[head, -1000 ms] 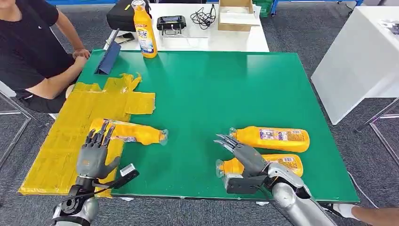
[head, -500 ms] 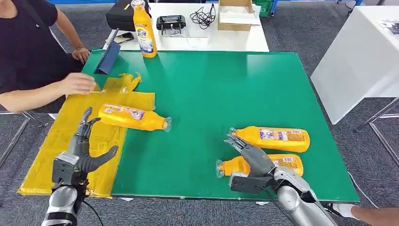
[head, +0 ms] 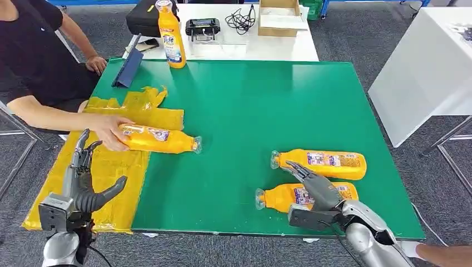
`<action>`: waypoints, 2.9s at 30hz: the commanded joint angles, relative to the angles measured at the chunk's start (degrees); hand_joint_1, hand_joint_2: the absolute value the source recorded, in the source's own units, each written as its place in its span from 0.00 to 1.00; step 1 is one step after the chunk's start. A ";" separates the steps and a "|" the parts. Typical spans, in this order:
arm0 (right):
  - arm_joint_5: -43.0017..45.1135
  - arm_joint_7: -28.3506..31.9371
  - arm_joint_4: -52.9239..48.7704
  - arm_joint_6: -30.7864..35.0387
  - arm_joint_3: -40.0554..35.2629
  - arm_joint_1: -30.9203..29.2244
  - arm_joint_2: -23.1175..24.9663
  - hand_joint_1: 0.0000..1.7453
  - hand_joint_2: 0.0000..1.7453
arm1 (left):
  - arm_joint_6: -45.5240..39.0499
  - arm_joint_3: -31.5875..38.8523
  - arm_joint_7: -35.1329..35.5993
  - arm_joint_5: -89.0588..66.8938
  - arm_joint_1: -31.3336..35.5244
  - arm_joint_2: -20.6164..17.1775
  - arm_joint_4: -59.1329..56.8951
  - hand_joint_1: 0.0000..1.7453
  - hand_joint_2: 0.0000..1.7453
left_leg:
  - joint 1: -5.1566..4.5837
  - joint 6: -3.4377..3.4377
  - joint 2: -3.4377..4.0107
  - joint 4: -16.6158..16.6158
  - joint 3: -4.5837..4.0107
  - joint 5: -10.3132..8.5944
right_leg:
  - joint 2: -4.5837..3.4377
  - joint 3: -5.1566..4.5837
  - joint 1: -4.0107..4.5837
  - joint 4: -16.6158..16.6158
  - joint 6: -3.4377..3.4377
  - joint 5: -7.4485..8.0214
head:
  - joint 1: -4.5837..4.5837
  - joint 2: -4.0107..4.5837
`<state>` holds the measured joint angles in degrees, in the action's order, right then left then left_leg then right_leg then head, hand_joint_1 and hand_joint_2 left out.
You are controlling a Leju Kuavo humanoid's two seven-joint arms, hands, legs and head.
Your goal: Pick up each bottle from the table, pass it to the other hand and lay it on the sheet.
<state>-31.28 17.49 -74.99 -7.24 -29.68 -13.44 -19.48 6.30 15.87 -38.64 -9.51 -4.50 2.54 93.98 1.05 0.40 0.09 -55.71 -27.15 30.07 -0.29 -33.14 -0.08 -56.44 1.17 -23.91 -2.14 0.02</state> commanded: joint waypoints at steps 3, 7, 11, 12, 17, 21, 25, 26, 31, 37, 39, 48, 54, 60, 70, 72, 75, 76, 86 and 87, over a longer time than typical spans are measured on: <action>-1.42 0.35 1.30 -2.06 -1.15 1.13 -5.22 0.00 1.00 | 4.52 1.55 0.58 2.87 0.82 0.75 -1.53 0.00 1.00 | -0.03 -0.09 -0.15 0.08 0.11 0.01 | 0.16 0.15 -0.01 0.09 0.04 -0.04 | 0.00 0.00; -1.93 -0.04 2.35 -2.83 -1.81 0.98 -6.96 0.00 1.00 | 4.85 0.91 0.59 2.96 0.95 0.61 -1.21 0.00 1.00 | -0.05 -0.07 -0.08 0.06 0.05 0.00 | 0.10 0.10 -0.03 0.07 0.02 -0.01 | 0.00 0.00; -1.96 -0.08 2.37 -2.85 -1.87 0.80 -7.16 0.00 1.00 | 4.81 0.73 0.64 2.92 0.75 0.63 -0.77 0.00 1.00 | -0.04 -0.10 -0.05 0.12 0.15 0.02 | 0.07 0.17 -0.02 0.13 0.01 0.00 | 0.00 0.00; -1.96 -0.08 2.37 -2.85 -1.87 0.80 -7.16 0.00 1.00 | 4.81 0.73 0.64 2.92 0.75 0.63 -0.77 0.00 1.00 | -0.01 -0.09 -0.07 0.08 0.12 0.02 | 0.09 0.15 0.00 0.12 0.00 0.00 | 0.02 0.00; -2.00 -0.16 2.32 -2.96 -1.98 0.71 -7.03 0.00 1.00 | 4.82 0.73 0.64 2.92 0.70 0.60 -0.76 0.00 1.00 | -0.01 -0.10 -0.06 0.11 0.18 0.03 | 0.09 0.18 0.00 0.13 0.01 -0.01 | 0.00 0.00; -2.00 -0.16 2.32 -2.96 -1.98 0.71 -7.03 0.00 1.00 | 4.82 0.73 0.64 2.92 0.70 0.60 -0.76 0.00 1.00 | -0.02 -0.10 -0.05 0.06 0.11 0.03 | 0.07 0.11 0.00 0.09 0.02 -0.01 | 0.00 0.00; -8.72 -3.72 7.17 0.67 -4.18 -2.96 -6.09 0.00 1.00 | 4.67 -0.08 0.92 2.46 -0.13 1.13 0.16 0.00 1.00 | -0.02 -0.12 0.08 0.11 0.20 0.05 | -0.05 0.18 0.00 0.13 0.03 0.02 | 0.00 0.00; -11.08 -4.64 9.33 2.55 -3.87 -3.06 -4.97 0.00 1.00 | 4.17 -0.32 1.01 1.92 -0.63 1.45 0.85 0.00 1.00 | -0.02 -0.10 0.08 0.09 0.15 0.04 | -0.06 0.14 -0.01 0.11 0.02 0.02 | 0.00 0.00; -14.54 -5.58 13.49 4.43 -2.47 -2.66 -4.31 0.00 1.00 | 4.23 -0.63 1.19 1.90 -1.66 1.82 1.26 0.00 1.00 | 0.00 -0.10 0.03 0.18 0.25 0.04 | 0.00 0.27 0.02 0.21 0.01 0.02 | 0.02 0.00; -15.35 -5.50 13.91 4.24 -2.38 -3.35 -4.34 0.00 1.00 | 4.35 -0.19 1.09 2.09 -2.22 1.82 1.24 0.00 1.00 | -0.02 -0.10 0.01 0.10 0.13 0.02 | 0.01 0.17 -0.01 0.12 0.01 0.03 | -0.02 0.00; -15.47 -5.48 14.02 3.44 -2.56 -4.20 -4.64 0.00 1.00 | 4.41 0.00 1.02 2.18 -2.28 1.81 1.27 0.00 1.00 | -0.02 -0.10 -0.02 0.08 0.11 0.02 | 0.04 0.17 0.00 0.12 0.01 0.03 | 0.00 0.00; -14.52 -5.58 16.65 -1.56 -5.06 -7.10 -6.78 0.00 1.00 | 5.00 -0.17 0.93 2.65 -1.44 1.37 0.75 0.00 1.00 | -0.02 -0.12 0.00 0.11 0.29 0.02 | 0.03 0.38 0.00 0.17 0.02 0.04 | 0.00 0.00; 5.47 -7.13 2.43 -17.82 -12.66 -8.28 -28.16 1.00 1.00 | 4.91 -2.86 0.64 4.32 4.07 -1.26 -5.74 0.00 1.00 | -0.15 -0.19 -0.57 -0.10 0.15 -0.04 | 0.58 0.28 -0.12 0.02 0.08 -0.07 | -0.02 0.00; 9.09 -10.04 -3.69 -13.32 -10.84 -0.56 -30.89 1.00 1.00 | 3.86 -4.73 0.72 4.58 5.61 -0.92 -6.86 0.00 1.00 | -0.32 -0.22 -0.83 0.04 0.26 -0.04 | 0.87 0.53 -0.10 0.23 0.07 -0.05 | -0.02 0.00; 7.83 -9.34 -0.87 -10.64 -8.52 1.45 -26.36 1.00 1.00 | 4.06 -5.30 0.71 5.23 5.80 -1.18 -7.24 0.00 1.00 | -0.22 -0.39 -0.20 0.10 0.31 0.11 | 0.27 0.41 -0.13 0.28 0.03 0.02 | 0.00 0.00; 7.83 -9.34 -0.87 -10.64 -8.52 1.45 -26.36 1.00 1.00 | 4.06 -5.30 0.71 5.23 5.80 -1.18 -7.24 0.00 1.00 | -0.22 -0.40 -0.21 0.10 0.29 0.09 | 0.28 0.41 -0.13 0.29 0.03 0.03 | -0.02 0.00; 7.83 -9.34 -0.87 -10.64 -8.52 1.45 -26.36 1.00 1.00 | 4.06 -5.30 0.71 5.23 5.80 -1.18 -7.24 0.00 1.00 | -0.21 -0.39 -0.20 0.07 0.26 0.11 | 0.28 0.38 -0.12 0.25 0.03 0.01 | -0.02 0.00; 7.83 -9.34 -0.87 -10.64 -8.52 1.45 -26.36 1.00 1.00 | 4.06 -5.30 0.71 5.23 5.80 -1.18 -7.24 0.00 1.00 | -0.20 -0.40 -0.22 0.13 0.33 0.09 | 0.30 0.45 -0.11 0.33 0.03 0.03 | 0.00 0.00; 17.34 6.76 13.01 3.67 12.41 -6.81 21.34 1.00 1.00 | 11.44 -11.24 5.06 10.02 6.86 2.22 -6.78 0.00 1.00 | 0.17 -0.17 1.04 0.25 0.48 0.16 | -0.93 0.23 0.12 0.17 -0.13 0.17 | 0.05 0.00; 18.66 6.64 13.03 2.50 13.06 -7.88 22.62 1.00 1.00 | 11.04 -12.19 5.35 9.66 7.39 2.37 -6.94 0.00 1.00 | 0.14 -0.17 0.82 0.06 0.24 0.15 | -0.69 0.02 0.09 0.00 -0.08 0.11 | 0.02 0.00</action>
<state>-19.10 23.39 -70.44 -2.43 -27.51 -11.07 -21.32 17.25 9.99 -35.01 1.22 -0.75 2.95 90.36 1.20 0.22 0.68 -55.71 -26.94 30.26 -0.78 -33.03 0.01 -56.44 1.17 -23.90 -2.12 0.02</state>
